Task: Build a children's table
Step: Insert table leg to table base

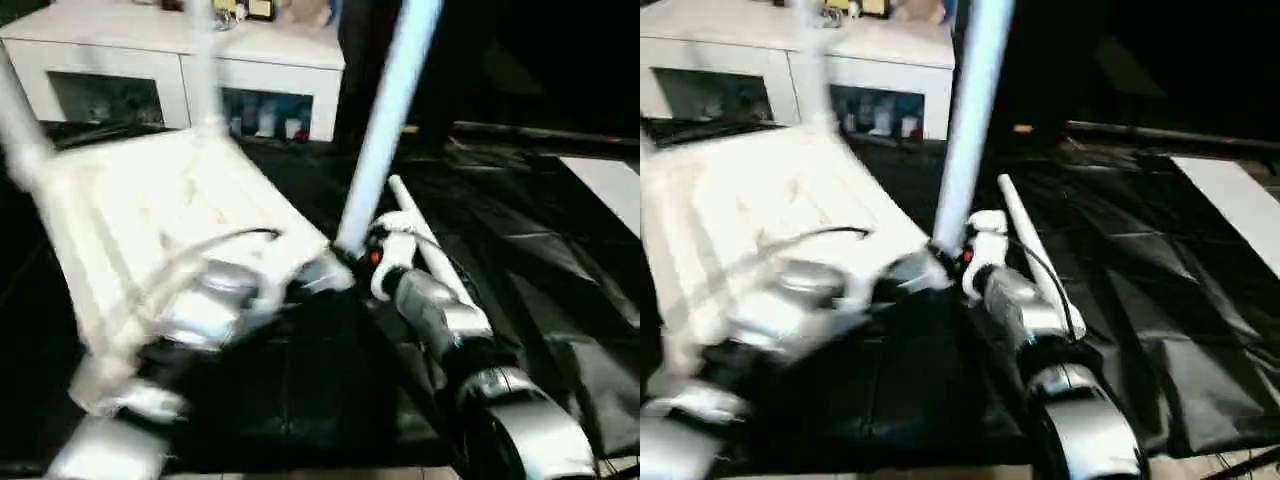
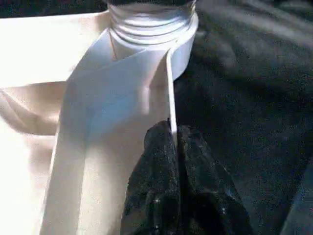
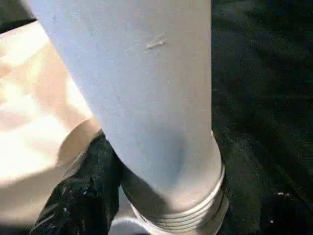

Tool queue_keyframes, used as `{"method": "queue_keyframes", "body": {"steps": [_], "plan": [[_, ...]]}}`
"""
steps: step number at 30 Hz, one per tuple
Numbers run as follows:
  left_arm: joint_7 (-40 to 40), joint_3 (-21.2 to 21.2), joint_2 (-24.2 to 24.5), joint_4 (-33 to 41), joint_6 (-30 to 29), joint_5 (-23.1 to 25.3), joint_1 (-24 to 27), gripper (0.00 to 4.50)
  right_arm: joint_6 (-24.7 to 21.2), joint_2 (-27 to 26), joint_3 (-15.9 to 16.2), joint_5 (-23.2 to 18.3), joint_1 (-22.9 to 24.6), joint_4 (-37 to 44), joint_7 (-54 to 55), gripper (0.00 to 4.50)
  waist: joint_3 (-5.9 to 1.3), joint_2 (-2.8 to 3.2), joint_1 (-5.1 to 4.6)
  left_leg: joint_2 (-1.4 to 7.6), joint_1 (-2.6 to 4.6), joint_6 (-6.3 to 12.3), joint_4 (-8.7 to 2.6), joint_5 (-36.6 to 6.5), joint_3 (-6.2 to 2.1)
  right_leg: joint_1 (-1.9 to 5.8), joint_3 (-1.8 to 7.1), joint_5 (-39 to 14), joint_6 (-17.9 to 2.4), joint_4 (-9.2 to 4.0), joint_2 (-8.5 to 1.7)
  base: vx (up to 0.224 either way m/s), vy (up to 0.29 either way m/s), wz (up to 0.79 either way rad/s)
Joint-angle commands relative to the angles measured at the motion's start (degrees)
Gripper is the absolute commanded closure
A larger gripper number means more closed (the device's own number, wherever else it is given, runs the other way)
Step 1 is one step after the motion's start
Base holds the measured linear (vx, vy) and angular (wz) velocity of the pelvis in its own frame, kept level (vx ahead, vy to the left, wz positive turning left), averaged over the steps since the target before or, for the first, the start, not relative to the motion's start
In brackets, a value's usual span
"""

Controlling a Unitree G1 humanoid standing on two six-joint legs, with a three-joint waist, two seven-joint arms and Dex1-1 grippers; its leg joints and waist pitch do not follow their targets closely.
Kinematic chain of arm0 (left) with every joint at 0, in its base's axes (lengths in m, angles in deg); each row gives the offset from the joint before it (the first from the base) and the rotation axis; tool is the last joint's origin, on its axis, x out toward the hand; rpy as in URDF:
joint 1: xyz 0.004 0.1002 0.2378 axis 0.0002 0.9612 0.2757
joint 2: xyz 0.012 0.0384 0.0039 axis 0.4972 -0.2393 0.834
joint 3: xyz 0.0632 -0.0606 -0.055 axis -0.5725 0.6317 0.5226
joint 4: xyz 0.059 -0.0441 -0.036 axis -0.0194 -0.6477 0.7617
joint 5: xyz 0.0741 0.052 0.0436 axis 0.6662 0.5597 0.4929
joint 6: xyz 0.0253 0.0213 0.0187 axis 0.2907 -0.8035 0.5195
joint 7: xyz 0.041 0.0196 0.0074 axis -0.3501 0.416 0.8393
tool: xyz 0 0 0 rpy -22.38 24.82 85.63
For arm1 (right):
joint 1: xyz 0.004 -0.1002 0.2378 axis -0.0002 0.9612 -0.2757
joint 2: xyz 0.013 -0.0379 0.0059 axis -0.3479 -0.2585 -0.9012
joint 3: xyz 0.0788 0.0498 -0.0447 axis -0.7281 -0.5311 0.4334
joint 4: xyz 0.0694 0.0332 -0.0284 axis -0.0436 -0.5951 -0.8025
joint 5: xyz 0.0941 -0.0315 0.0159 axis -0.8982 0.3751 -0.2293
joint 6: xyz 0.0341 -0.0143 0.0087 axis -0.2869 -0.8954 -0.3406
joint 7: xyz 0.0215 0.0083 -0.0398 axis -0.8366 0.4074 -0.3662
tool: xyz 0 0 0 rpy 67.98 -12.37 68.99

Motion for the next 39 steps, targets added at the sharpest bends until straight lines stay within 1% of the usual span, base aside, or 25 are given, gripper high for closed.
{"method": "queue_keyframes", "body": {"steps": [1,4,7,10,14,18,19,20,21,22,23,24,25,26,27,28,29,31,32,33,35,36,37,38,39], "plan": [[-3.63,-3.59,-4.02,2.69,-1.42,-2.84,1.6,4.5,-3.87,1.7,-3.14,0.96,3.42,-9.58,9.58,1.98,-0.26,1.12,-0.22,1.44,-0.09,-0.98,-4.95,-28.28,-0.91,-0.96,2.83,-33.16,-3.91,-7.17,-4.05,0.0,0.0,0.0],[-1.01,-3.32,-6.39,1.56,-1.04,-2.28,0.97,4.5,-3.66,0.65,-2.93,1.67,2.56,-10.38,10.0,1.98,-0.2,1.12,-0.22,1.41,-0.05,-0.69,-5.02,-28.94,-1.02,-1.25,2.72,-33.79,-3.16,-7.43,-4.02,0.0,0.0,0.0],[0.23,-3.21,-6.55,0.15,-0.32,-1.76,0.14,4.5,-3.6,0.13,-2.17,2.42,2.26,-10.71,9.93,1.98,-0.24,1.12,-0.23,1.36,-0.57,-0.51,-5.29,-28.18,-1.15,-1.07,2.59,-33.16,-2.52,-7.56,-4.03,0.0,0.0,0.0],[0.79,-2.89,-5.85,0.03,-0.95,-1.32,-0.03,4.5,-3.38,-0.28,-1.83,2.64,1.94,-11.37,10.3,1.98,-0.08,1.23,-0.34,1.37,-0.33,-0.67,-5.37,-30.13,-1.27,-1.45,2.48,-34.15,-2.16,-7.79,-4.01,0.0,0.0,0.0],[1.17,-2.67,-5.47,-0.21,-0.93,-1.13,-0.23,4.5,-2.82,-0.39,-1.73,3.05,1.78,-11.61,10.0,1.98,-0.08,1.23,-0.45,1.32,-0.31,-0.64,-5.46,-31.24,-1.4,-1.51,2.39,-35.22,-1.59,-8.09,-4.12,0.0,0.0,0.0],[0.97,-2.22,-5.09,-0.7,-0.08,-0.79,-0.39,4.5,0.59,-0.6,-1.33,3.49,1.35,-10.63,6.95,1.98,-0.32,1.17,-0.28,1.47,-0.66,-0.22,-5.83,-28.11,-1.21,-1.17,2.59,-31.4,-2.49,-7.95,-4.12,0.0,0.0,0.0],[0.8,-2.19,-4.86,-0.79,0.21,-0.8,-0.46,4.5,1.3,-0.61,-1.7,2.91,1.16,-10.04,5.56,1.63,-0.47,1.17,-0.19,1.55,-0.7,-0.05,-5.83,-27.26,-1.12,-1.11,2.7,-30.16,-2.9,-7.76,-4.13,0.0,0.0,0.0],[0.8,-2.19,-4.86,-0.79,0.21,-0.8,-0.46,4.5,1.3,-0.61,-1.7,2.91,1.16,-10.04,5.56,1.63,-0.49,1.15,-0.15,1.58,-0.76,0.03,-5.81,-26.65,-1.04,-1.1,2.78,-29.2,-3.17,-7.68,-4.11,0.0,0.0,0.0],[0.57,-2.07,-4.55,-0.93,0.4,-0.86,-0.67,4.5,1.61,-0.4,-1.92,2.39,0.89,-9.2,4.04,1.26,-0.61,1.14,-0.04,1.63,-0.87,0.14,-5.8,-25.15,-0.86,-1.01,2.95,-26.68,-3.92,-7.39,-4.01,0.0,0.0,0.0],[0.57,-2.07,-4.55,-0.93,0.4,-0.86,-0.67,4.5,1.61,-0.4,-1.92,2.39,0.89,-9.2,4.04,1.26,-0.73,1.11,0.1,1.7,-0.99,0.33,-5.78,-23.39,-0.64,-0.88,3.05,-23.82,-4.73,-7.02,-3.85,0.0,0.0,0.0],[0.41,-1.97,-4.32,-1.0,0.44,-0.9,-0.85,4.5,1.72,-0.21,-1.79,2.26,0.79,-8.52,2.79,1.26,-0.73,1.11,0.1,1.7,-0.99,0.33,-5.78,-23.39,-0.64,-0.88,3.05,-23.82,-4.73,-7.02,-3.85,0.0,0.0,0.0],[0.18,-1.74,-4.0,-1.22,0.56,-0.99,-1.22,4.5,1.73,0.18,-1.8,1.95,0.64,-7.32,1.41,1.18,-1.22,1.11,0.55,1.93,-0.81,0.66,-5.4,-19.08,-0.11,-0.76,3.27,-17.15,-6.95,-6.37,-3.73,0.0,0.0,0.0],[-0.07,-1.58,-3.68,-1.32,0.74,-1.05,-1.45,4.5,1.44,0.53,-1.94,1.44,0.63,-6.1,0.07,1.08,-1.17,1.16,0.82,2.1,-0.77,1.04,-5.24,-16.48,0.38,-0.83,3.28,-12.51,-8.55,-5.93,-3.42,0.0,0.0,0.0],[-0.23,-1.47,-3.47,-1.38,0.87,-1.09,-1.58,4.5,1.21,0.75,-2.06,1.08,0.63,-5.3,-0.8,1.08,-1.09,0.98,0.69,2.06,-0.97,1.32,-5.26,-16.5,0.59,-0.69,3.26,-12.55,-8.97,-5.82,-3.3,0.0,0.0,0.0],[-0.61,-1.2,-2.94,-1.68,1.5,-1.12,-1.99,4.5,0.98,1.59,-2.04,0.8,0.9,-2.82,-3.06,0.92,-0.82,0.89,0.74,1.94,-1.19,1.39,-5.35,-18.07,0.79,-0.75,3.26,-16.59,-8.58,-6.19,-3.48,0.0,0.0,0.0],[-0.78,-1.09,-2.71,-1.83,1.85,-1.12,-2.17,4.5,0.83,2.01,-1.88,0.76,1.11,-1.59,-4.09,0.82,-1.38,0.61,0.89,1.92,-1.55,1.55,-5.17,-15.51,0.67,-0.15,3.35,-16.29,-8.09,-5.92,-3.72,0.0,0.0,0.0],[-1.06,-0.93,-2.41,-1.96,2.08,-1.2,-2.37,4.5,0.66,2.64,-1.49,0.82,1.51,0.05,-5.49,0.77,-1.58,0.65,1.03,1.91,-1.65,1.79,-5.05,-13.27,0.77,-0.07,3.39,-13.87,-8.23,-5.66,-3.65,0.0,0.0,0.0],[-1.73,-0.71,-1.78,-2.13,2.8,-1.37,-2.63,4.5,-0.43,3.8,-0.9,0.59,2.43,3.31,-7.91,0.62,-2.17,0.92,1.55,1.84,-1.76,3.28,-4.01,-2.63,1.19,0.29,3.25,0.78,-10.64,-4.06,-3.26,0.0,0.0,0.0],[-2.56,-0.64,-1.13,-2.17,3.41,-1.5,-2.78,4.5,-1.69,4.99,-0.16,0.39,3.44,6.42,-10.57,0.62,-2.2,1.01,1.73,1.7,-1.69,3.92,-3.83,-1.12,1.36,0.27,3.15,4.15,-11.35,-3.85,-3.05,0.0,0.0,0.0],[-3.36,-0.72,-0.6,-2.24,3.86,-1.6,-2.88,4.5,-2.41,5.96,0.68,0.61,4.27,8.55,-12.48,0.39,-2.1,0.73,1.69,1.49,-2.26,5.1,-3.66,-0.31,1.53,0.54,3.04,8.41,-12.35,-3.37,-2.75,0.0,0.0,0.0],[-5.58,-1.12,0.74,-2.17,5.3,-1.87,-2.88,4.5,-3.82,8.58,3.54,1.36,7.01,14.33,-17.47,0.39,-2.29,0.84,1.92,1.28,-2.23,6.19,-3.29,0.46,1.53,0.86,2.93,11.2,-12.6,-3.14,-2.62,0.0,0.0,0.0],[-6.07,-1.21,1.04,-2.19,5.5,-1.98,-2.91,4.5,-4.14,9.16,4.14,1.55,7.66,15.66,-18.65,0.32,-2.35,0.81,1.97,1.28,-2.49,6.94,-3.2,1.45,1.46,1.06,2.91,12.86,-12.78,-2.94,-2.8,0.0,0.0,0.0],[-8.05,-1.74,2.16,-1.93,7.08,-2.15,-2.74,4.5,-4.13,11.31,6.32,1.97,10.13,20.36,-22.58,0.32,-2.31,0.81,1.77,1.28,-2.57,7.06,-3.2,1.28,1.44,1.05,2.84,12.51,-13.36,-2.9,-2.94,0.0,0.0,0.0],[-8.21,-1.79,2.26,-1.91,7.21,-2.16,-2.73,4.5,-4.13,11.49,6.5,2.01,10.33,20.74,-22.9,0.32,-2.29,0.75,1.93,1.27,-2.53,7.12,-3.14,1.53,1.4,1.19,2.82,12.3,-12.92,-3.03,-2.85,0.0,0.0,0.0],[-10.15,-2.13,3.37,-1.69,7.41,-2.57,-2.58,4.5,-3.72,13.59,8.29,2.83,12.71,25.44,-25.62,0.32,-2.32,0.9,1.87,1.26,-2.53,7.43,-3.01,1.15,1.41,1.21,2.87,12.22,-13.28,-2.93,-2.95,0.0,0.0,0.0]]}}
